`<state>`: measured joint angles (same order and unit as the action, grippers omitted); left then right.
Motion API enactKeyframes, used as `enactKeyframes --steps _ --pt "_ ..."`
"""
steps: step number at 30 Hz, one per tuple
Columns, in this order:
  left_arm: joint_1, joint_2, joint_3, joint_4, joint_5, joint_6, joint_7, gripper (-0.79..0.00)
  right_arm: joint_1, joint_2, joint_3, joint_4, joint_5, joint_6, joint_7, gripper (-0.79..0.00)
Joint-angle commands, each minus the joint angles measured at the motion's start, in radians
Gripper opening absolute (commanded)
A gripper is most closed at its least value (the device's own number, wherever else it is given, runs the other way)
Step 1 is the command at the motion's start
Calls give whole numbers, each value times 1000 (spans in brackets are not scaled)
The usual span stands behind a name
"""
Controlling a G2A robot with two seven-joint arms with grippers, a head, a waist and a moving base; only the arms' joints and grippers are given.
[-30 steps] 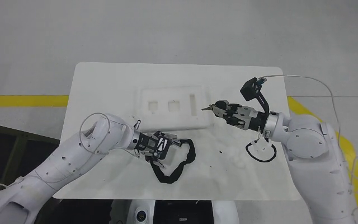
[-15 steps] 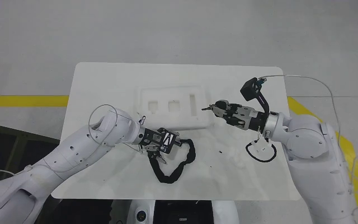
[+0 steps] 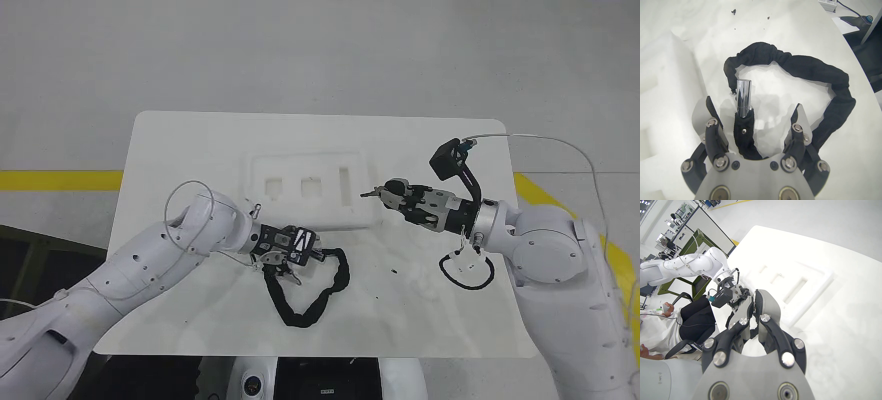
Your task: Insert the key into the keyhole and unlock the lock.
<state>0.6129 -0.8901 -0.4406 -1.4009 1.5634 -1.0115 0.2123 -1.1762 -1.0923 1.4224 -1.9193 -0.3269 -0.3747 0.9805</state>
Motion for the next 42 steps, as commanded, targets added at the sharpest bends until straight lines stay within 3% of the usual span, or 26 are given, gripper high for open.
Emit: enactKeyframes --steps 1,7,11,18,19,20,22,33,42 --pt "0 -4 -1 7 3 1 4 -114 0 0 0 0 0 0 0 -785" --pt "5 -16 -7 28 9 5 15 -234 0 0 0 0 0 0 0 -785" --pt "12 -25 -10 47 5 10 23 -397 0 0 0 0 0 0 0 -785" --pt "18 -37 -26 75 -10 24 24 -529 0 0 0 0 0 0 0 -785" --pt "19 -38 -29 79 -12 24 23 -566 0 0 0 0 0 0 0 -785" --pt "20 -39 -33 83 -16 25 23 -665 0 0 0 0 0 0 0 -785" --pt "23 -41 -42 92 -26 27 25 -785 0 0 0 0 0 0 0 -785" --pt "52 -37 -97 122 -78 8 98 -785 0 0 0 0 0 0 0 -785" --pt "122 -4 -182 148 -81 41 337 -785 1 0 -69 -3 7 14 1 -785"
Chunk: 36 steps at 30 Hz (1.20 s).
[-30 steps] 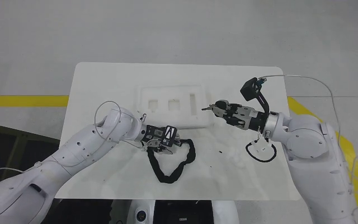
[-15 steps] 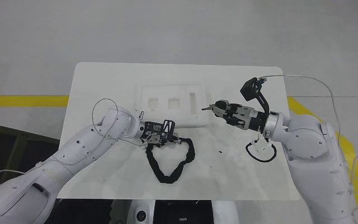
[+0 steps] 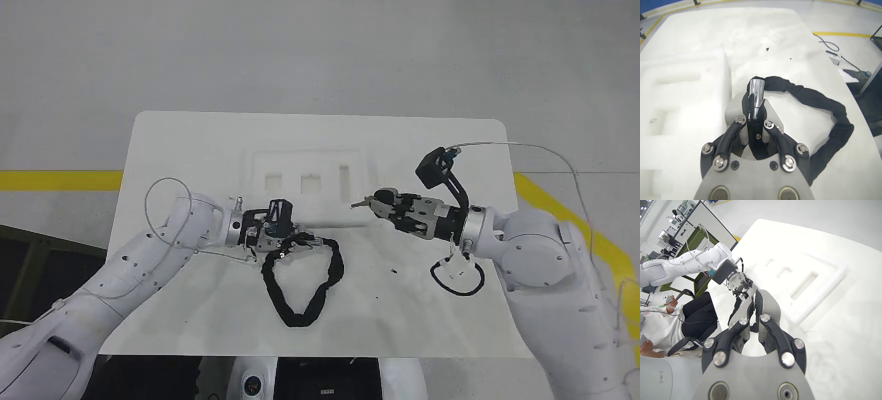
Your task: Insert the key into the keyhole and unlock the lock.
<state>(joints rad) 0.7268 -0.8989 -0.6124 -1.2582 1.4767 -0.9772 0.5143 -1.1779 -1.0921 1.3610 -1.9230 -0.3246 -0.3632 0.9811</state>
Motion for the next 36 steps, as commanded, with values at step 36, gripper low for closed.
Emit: enactKeyframes --steps 36 --pt "70 52 -26 62 147 337 666 -785 67 -19 -227 -44 32 131 -100 -785"
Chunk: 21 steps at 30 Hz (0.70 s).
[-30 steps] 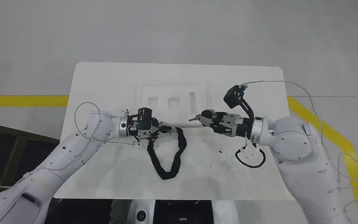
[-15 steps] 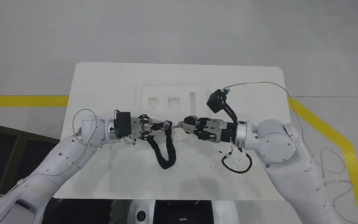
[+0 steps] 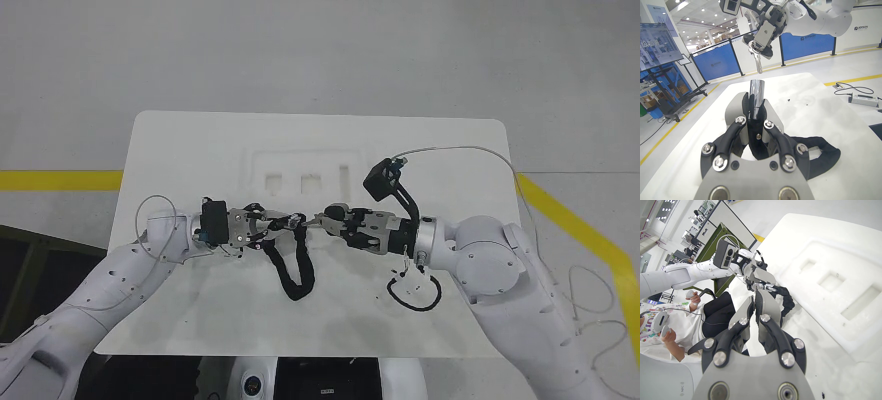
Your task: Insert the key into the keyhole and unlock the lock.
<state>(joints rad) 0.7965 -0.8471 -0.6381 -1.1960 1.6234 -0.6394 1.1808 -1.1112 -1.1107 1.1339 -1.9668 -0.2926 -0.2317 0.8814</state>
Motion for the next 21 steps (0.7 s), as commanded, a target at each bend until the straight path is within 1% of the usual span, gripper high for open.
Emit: enactKeyframes --steps 1,9,13,16,21 --pt "0 0 0 0 0 0 0 -785 0 0 0 0 0 0 0 -785" --pt "0 0 0 0 0 0 0 -785 -8 0 -1 -4 -4 10 -15 -785" --pt "0 0 0 0 0 0 0 -785 -19 -1 -4 -31 14 82 -12 -785" --pt "22 -1 -13 -19 -14 38 -48 -785 -18 -1 -11 -51 15 147 -2 -785" --pt "51 0 -33 -31 1 90 -35 -785 -7 -5 -37 -66 -4 250 1 -785"
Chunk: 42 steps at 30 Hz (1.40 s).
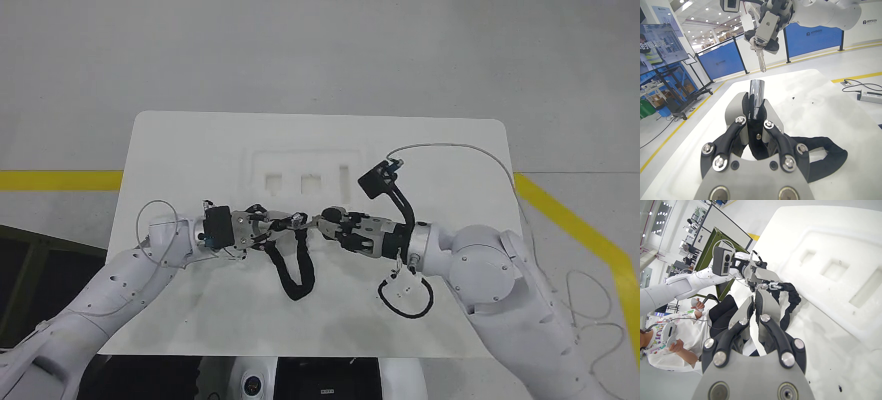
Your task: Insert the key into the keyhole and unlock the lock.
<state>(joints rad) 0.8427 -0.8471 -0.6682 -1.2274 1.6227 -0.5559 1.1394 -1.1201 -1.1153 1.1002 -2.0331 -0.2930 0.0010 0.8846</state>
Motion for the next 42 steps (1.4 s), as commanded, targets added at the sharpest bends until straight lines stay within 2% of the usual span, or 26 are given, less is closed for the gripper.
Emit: enactKeyframes --steps 1,9,22,42 --pt "10 0 -8 3 2 14 13 -785 5 -1 -8 -2 -11 34 -3 -785" --pt "30 -2 -29 14 -2 31 47 -785 21 -8 -36 -18 -37 93 -29 -785" --pt "30 -2 -29 14 -2 31 47 -785 47 -18 -79 -9 -20 96 -34 -785" --pt "30 -2 -29 14 -2 31 47 -785 47 -21 -69 6 -25 101 -55 -785"
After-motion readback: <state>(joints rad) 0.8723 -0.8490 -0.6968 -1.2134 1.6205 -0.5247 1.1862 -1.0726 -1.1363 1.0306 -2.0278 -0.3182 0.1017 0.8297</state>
